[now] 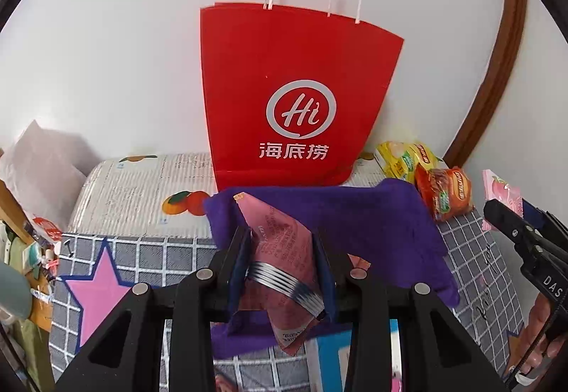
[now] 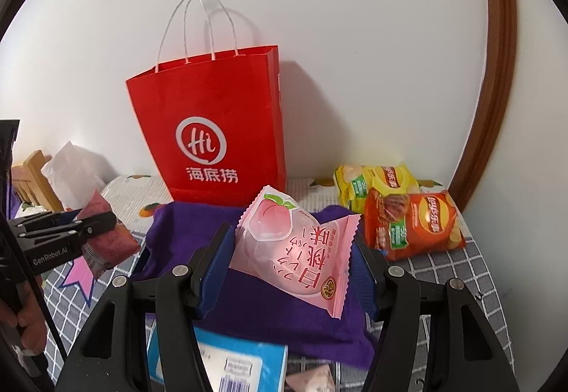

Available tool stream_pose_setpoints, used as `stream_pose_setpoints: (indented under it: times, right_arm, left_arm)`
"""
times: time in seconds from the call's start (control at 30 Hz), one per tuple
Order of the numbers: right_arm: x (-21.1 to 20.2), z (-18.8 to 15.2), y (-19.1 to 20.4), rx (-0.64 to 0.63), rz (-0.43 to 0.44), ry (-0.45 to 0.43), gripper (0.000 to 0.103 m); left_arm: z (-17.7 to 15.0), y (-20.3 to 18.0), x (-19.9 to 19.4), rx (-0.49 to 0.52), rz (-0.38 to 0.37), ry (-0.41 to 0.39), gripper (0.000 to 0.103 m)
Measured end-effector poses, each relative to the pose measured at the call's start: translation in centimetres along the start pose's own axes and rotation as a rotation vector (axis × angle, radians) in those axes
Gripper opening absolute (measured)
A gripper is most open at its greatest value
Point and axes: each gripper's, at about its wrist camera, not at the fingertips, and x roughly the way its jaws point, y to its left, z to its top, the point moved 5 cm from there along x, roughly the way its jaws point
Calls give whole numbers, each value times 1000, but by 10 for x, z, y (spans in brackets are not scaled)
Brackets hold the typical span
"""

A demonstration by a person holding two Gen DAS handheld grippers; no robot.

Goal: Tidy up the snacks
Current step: 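Lower both candies onto the purple towel and open both tools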

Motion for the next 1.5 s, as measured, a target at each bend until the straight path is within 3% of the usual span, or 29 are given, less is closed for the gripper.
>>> stream_pose_setpoints:
  times: [0.27, 0.43, 0.6, 0.8, 1.0, 1.3, 1.37, 1.5]
  right_arm:
    - [32, 22, 0, -4, 11, -9, 61]
    - [59, 13, -10, 24, 29, 18, 61]
    - [88, 1, -21, 5, -16, 86, 61]
    - [121, -17, -26, -22, -2, 187, 61]
    - [155, -39, -35, 30, 21, 313, 61]
    - [170, -53, -38, 37, 21, 365, 61]
    - [170, -54, -37, 29, 25, 374, 55]
    - [173, -57, -35, 21, 27, 384, 55]
  left_arm:
    - [16, -3, 35, -12, 6, 21, 34]
    - [16, 2, 62, -29, 3, 53, 34]
    - [8, 3, 90, -32, 3, 107, 34]
    - [1, 5, 109, -27, -4, 142, 34]
    - [-3, 8, 123, -32, -21, 160, 34]
    - [-13, 2, 139, -11, -9, 199, 34]
    - [-14, 1, 140, -10, -7, 205, 34]
    - [-17, 1, 144, -13, -10, 216, 34]
